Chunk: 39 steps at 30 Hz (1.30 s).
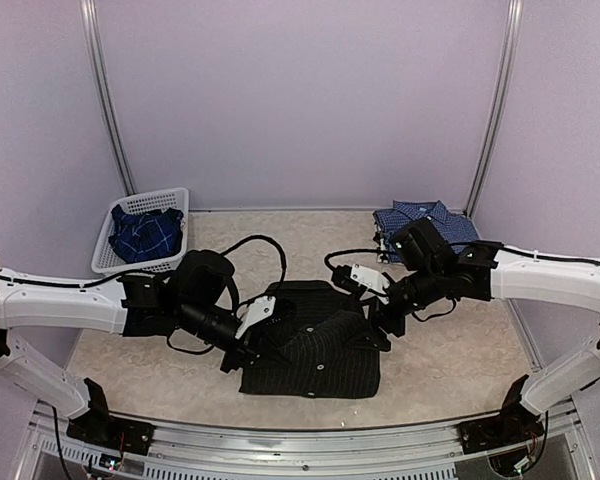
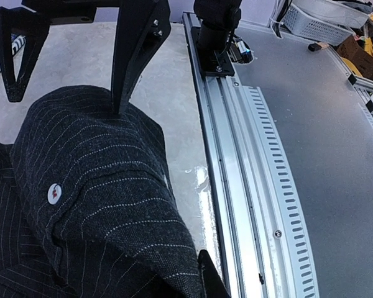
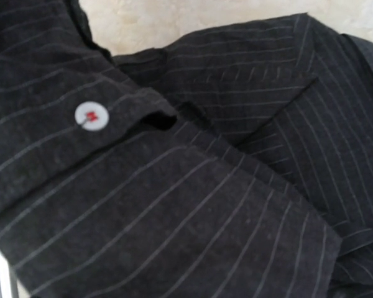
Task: Fold and stack the long sleeve shirts
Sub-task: Smooth out the square-folded shirt at the center of the board.
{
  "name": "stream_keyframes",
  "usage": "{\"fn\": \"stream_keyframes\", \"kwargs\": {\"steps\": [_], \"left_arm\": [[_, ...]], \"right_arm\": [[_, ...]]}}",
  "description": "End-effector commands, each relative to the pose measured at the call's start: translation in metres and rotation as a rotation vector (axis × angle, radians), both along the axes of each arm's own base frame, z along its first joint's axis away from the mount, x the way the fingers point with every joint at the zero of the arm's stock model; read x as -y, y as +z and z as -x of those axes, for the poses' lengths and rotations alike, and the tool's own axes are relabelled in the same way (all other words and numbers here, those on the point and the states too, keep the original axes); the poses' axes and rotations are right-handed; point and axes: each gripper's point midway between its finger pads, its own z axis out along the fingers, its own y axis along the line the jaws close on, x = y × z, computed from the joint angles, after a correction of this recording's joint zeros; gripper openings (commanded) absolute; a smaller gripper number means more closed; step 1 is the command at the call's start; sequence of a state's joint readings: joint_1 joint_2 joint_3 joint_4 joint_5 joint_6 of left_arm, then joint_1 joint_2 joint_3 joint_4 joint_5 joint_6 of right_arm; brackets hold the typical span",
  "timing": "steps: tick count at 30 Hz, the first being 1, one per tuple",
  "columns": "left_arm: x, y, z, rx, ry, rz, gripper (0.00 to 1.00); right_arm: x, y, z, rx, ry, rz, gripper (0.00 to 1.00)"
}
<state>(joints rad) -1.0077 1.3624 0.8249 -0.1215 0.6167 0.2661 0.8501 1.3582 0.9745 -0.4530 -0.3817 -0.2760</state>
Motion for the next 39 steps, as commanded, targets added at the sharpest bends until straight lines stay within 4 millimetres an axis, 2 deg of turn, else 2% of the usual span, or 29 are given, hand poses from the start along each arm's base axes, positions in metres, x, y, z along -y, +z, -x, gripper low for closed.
{"fn": "stream_keyframes", "kwargs": {"steps": [1,6,12,22,30,39], "left_arm": [[-0.004,-0.004,0.01,-0.001,-0.024,-0.002,0.07],[-0.004,-0.007,0.01,0.007,-0.027,-0.014,0.07],[-0.003,-0.012,0.008,0.008,-0.017,-0.031,0.07],[-0.005,-0.011,0.001,0.045,0.014,-0.036,0.06],[-0.006,-0.006,0.002,0.052,0.01,-0.018,0.06],[-0.006,-0.013,0.01,0.043,-0.016,-0.037,0.07]], "right_arm": [[-0.008,-0.004,0.003,-0.007,0.067,0.028,0.99],[-0.019,-0.014,0.009,-0.068,0.142,0.045,0.98],[-0.02,-0.025,0.024,-0.169,0.197,0.061,0.95],[-0.013,-0.017,0.045,-0.243,0.217,0.015,0.93],[-0.006,-0.046,0.039,-0.268,0.16,0.094,0.91],[-0.006,-0.047,0.015,-0.16,0.085,0.128,0.94]]}}
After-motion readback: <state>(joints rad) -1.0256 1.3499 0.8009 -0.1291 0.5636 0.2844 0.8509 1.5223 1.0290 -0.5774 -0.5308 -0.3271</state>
